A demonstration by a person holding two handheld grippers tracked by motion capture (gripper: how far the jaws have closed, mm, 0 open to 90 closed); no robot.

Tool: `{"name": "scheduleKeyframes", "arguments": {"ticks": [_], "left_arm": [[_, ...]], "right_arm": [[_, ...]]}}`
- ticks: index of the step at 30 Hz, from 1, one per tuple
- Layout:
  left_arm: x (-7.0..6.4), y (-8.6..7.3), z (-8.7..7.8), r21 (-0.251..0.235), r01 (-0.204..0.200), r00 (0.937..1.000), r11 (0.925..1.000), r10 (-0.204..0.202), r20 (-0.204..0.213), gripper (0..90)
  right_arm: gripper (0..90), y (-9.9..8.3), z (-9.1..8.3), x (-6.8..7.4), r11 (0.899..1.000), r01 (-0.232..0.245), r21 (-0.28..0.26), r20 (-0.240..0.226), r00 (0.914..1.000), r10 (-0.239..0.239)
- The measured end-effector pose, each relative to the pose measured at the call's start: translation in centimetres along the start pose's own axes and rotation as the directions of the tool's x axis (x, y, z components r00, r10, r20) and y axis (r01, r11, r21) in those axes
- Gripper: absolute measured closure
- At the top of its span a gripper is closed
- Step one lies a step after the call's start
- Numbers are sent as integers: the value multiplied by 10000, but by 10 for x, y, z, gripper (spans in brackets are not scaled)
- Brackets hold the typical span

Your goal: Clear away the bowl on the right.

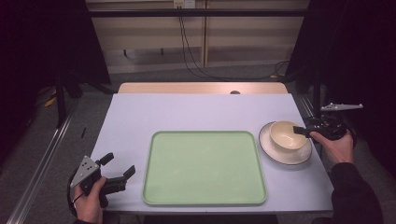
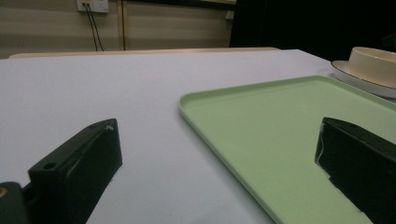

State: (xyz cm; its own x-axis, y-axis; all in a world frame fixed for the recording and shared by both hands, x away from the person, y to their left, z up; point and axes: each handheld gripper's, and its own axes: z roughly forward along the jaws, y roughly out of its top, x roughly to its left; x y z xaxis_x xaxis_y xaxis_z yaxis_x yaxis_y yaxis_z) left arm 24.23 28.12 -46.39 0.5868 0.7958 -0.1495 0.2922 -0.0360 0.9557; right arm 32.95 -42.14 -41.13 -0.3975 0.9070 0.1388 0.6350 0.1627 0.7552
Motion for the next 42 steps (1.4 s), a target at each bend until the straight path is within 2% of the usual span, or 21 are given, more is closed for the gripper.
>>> {"name": "scheduleKeyframes", "arguments": {"ticks": [6,12,13,15,20,21,26,27,31,32,33,38,39,42], "left_arm": [[0,0,0,47,-41,10000,10000,41,-79,5],[0,0,-1,69,-83,9999,9999,83,-84,5],[0,0,0,8,-2,10000,10000,2,-99,6],[0,0,0,32,3,9999,10000,-3,-126,6],[0,0,0,59,-8,9999,10000,8,-121,6],[0,0,0,49,-9,9999,10000,10,-157,5],[0,0,0,69,-70,9999,10000,71,-101,6],[0,0,0,66,-59,9999,10000,60,-86,5],[0,0,0,71,-9,10000,10000,10,-86,5],[0,0,0,57,-6,10000,10000,6,-93,6],[0,0,0,89,-44,10000,10000,45,-51,5],[0,0,0,70,-44,10000,10000,44,-32,5],[0,0,0,78,-48,10000,10000,48,-29,5],[0,0,0,122,-89,9999,9999,90,-58,6]], "right_arm": [[147,-6,7,-3,9995,-60,326,-27,10000,61],[188,-8,16,-1,9953,-98,968,51,9999,94],[247,-9,17,0,9942,-61,1071,100,9999,51],[268,-11,17,2,9954,75,960,269,9996,-101],[391,-15,20,-3,9928,-216,1178,72,9998,209],[408,-16,22,-4,9916,-178,1285,-136,9997,197],[508,-18,29,-1,9846,-416,1697,53,9991,413],[523,-17,30,-1,9830,-345,1801,-174,9991,383],[593,-17,33,-2,9766,-580,2071,63,9983,580],[606,-18,33,-2,9775,-653,2004,-56,9977,677],[626,-17,33,-3,9712,-695,2280,54,9975,701],[656,-18,35,-5,9651,-866,2470,-60,9958,909],[655,-18,34,-5,9607,-936,2613,-12,9953,973],[686,-18,35,-6,9591,-999,2650,82,9948,1013]]}}
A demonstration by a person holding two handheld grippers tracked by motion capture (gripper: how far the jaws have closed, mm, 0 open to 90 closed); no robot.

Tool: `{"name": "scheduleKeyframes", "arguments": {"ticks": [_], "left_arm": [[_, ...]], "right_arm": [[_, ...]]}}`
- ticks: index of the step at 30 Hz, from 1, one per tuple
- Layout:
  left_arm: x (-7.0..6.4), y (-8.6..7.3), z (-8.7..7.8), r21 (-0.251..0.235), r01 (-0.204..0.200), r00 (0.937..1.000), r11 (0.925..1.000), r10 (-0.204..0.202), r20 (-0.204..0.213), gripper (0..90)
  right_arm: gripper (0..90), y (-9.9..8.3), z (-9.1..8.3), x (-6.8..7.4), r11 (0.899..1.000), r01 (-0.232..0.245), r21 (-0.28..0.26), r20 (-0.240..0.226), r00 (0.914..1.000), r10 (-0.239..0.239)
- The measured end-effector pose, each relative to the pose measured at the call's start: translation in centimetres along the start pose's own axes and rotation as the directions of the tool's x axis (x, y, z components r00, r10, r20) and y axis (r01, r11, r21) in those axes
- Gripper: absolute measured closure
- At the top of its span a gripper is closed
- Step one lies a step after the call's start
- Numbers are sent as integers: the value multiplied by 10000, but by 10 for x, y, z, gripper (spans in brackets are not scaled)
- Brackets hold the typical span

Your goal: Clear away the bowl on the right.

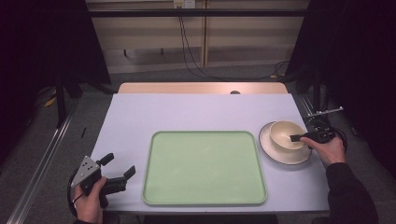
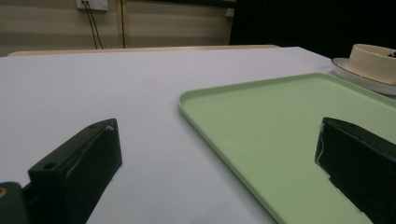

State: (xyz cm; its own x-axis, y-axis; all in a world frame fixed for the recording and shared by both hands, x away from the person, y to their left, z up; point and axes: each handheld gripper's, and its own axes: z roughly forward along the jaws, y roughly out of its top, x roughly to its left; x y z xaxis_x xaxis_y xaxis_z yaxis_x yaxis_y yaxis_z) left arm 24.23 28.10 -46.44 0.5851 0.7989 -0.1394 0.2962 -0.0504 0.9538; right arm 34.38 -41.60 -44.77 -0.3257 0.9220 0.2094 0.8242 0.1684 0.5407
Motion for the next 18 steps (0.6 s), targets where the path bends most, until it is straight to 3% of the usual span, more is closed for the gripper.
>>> {"name": "scheduleKeyframes", "arguments": {"ticks": [11,18], "left_arm": [[0,0,0,3,5,10000,10000,-5,-39,5],[0,0,-1,106,-155,9999,9998,155,-34,6]], "right_arm": [[827,4,0,2,9990,-440,117,397,9983,435],[834,5,0,1,9977,-672,79,313,9973,669]]}}
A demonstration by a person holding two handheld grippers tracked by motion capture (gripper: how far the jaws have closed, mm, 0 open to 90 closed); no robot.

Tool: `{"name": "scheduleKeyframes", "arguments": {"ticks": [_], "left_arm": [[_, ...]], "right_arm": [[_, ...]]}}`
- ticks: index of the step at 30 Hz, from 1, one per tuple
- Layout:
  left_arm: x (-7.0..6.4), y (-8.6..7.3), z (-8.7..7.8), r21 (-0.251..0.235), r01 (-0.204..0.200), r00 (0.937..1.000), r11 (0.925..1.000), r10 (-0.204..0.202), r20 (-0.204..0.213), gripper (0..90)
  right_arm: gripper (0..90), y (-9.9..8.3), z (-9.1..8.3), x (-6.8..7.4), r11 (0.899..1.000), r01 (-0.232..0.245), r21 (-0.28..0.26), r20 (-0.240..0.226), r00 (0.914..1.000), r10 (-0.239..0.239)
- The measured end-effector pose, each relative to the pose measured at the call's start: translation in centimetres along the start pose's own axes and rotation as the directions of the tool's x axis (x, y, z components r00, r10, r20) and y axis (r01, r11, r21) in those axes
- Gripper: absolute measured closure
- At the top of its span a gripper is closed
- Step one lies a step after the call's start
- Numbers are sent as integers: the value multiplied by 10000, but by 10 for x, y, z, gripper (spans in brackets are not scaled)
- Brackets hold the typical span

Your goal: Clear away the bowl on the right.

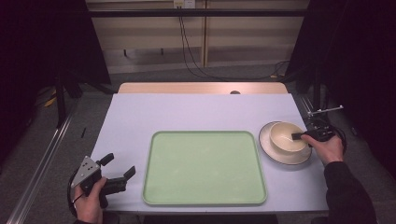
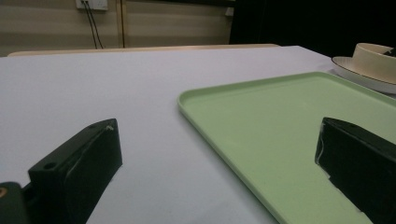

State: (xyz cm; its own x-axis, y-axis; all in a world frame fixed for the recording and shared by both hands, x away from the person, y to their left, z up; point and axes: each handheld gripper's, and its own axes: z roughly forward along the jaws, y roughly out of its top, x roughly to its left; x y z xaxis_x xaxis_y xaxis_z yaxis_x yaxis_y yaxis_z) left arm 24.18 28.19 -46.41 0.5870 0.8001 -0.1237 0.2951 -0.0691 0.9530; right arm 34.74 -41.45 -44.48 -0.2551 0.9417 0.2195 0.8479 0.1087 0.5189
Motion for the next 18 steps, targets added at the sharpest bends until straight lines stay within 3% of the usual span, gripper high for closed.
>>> {"name": "scheduleKeyframes", "arguments": {"ticks": [5,7,18], "left_arm": [[-1,0,0,-106,138,9999,9998,-137,58,6],[-1,0,0,-112,187,9998,9998,-186,85,5],[0,0,0,-63,80,10000,9999,-80,9,5]], "right_arm": [[838,0,0,-2,9999,-93,-92,-182,9998,91],[839,0,-1,-1,9994,-337,24,-231,9992,337],[845,-3,-4,-6,9987,-456,-226,-492,9978,444]]}}
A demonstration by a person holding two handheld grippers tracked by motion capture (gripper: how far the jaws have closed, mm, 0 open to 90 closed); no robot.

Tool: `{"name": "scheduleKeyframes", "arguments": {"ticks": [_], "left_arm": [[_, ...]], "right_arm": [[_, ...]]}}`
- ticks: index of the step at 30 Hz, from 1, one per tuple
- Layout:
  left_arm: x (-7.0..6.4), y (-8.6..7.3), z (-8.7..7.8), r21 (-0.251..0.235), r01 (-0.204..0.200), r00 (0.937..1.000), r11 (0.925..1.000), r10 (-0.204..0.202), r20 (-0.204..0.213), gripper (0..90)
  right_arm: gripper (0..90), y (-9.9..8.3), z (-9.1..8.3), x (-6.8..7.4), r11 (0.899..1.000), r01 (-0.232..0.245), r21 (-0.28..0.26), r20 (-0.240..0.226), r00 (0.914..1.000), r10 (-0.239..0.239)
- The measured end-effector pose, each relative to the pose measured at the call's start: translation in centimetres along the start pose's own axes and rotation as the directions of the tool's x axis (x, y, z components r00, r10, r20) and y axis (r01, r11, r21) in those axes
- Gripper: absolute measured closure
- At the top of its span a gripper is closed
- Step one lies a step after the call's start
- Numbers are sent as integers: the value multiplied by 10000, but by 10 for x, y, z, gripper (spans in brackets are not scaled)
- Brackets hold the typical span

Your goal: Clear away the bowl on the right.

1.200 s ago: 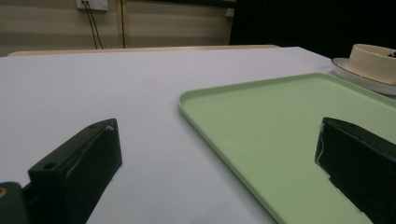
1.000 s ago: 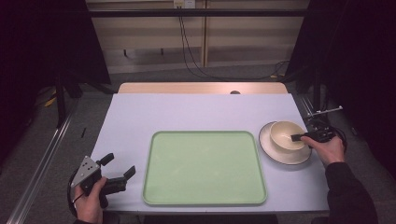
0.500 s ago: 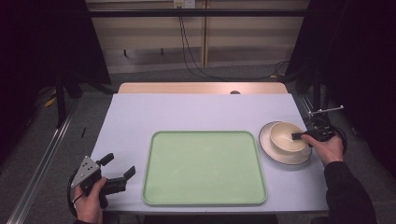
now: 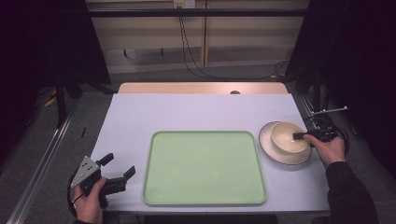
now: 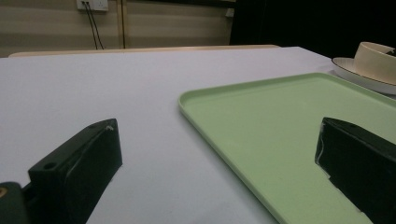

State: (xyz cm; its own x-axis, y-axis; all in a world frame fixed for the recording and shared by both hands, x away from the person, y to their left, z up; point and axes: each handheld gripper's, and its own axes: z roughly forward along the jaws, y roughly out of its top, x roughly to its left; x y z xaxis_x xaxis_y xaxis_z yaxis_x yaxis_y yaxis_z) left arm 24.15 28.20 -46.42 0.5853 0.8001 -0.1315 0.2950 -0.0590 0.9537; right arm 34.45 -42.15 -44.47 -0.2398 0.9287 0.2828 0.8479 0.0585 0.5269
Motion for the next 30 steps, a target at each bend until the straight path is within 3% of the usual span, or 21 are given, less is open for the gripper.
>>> {"name": "scheduleKeyframes", "arguments": {"ticks": [30], "left_arm": [[0,0,-2,-67,-5,10000,10000,5,-3,6]], "right_arm": [[840,-2,-13,-2,9986,-95,-514,-398,9992,75]]}}
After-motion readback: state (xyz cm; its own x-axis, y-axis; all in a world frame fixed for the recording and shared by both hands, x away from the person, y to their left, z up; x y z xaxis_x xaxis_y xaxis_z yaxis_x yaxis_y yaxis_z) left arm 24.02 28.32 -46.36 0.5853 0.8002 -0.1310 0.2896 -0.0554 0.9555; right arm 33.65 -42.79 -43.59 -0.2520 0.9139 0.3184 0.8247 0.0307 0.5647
